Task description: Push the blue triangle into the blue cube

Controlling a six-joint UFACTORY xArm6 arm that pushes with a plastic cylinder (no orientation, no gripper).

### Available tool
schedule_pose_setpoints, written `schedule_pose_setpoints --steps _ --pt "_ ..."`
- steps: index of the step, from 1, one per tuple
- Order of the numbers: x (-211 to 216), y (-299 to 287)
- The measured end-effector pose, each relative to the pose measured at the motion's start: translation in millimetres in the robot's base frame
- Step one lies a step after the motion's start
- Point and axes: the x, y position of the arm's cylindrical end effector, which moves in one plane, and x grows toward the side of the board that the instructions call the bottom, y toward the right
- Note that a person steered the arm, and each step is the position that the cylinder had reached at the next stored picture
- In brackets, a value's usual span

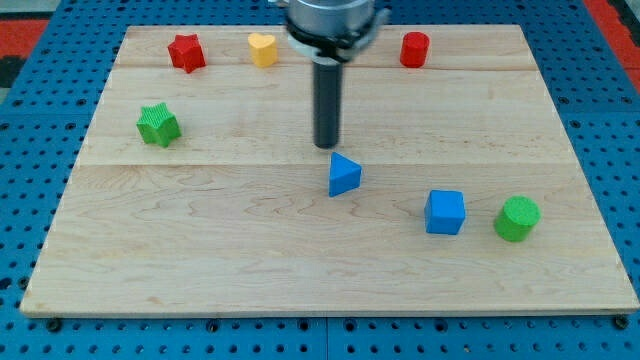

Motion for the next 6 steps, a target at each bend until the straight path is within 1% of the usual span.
schedule_pose_setpoints --steps 1,2,4,5,6 --pt "33.4 -8.4" --pt "59.7 22.9" --pt "64.5 128.1" --pt "64.5 126.2" --pt "42.2 70.4"
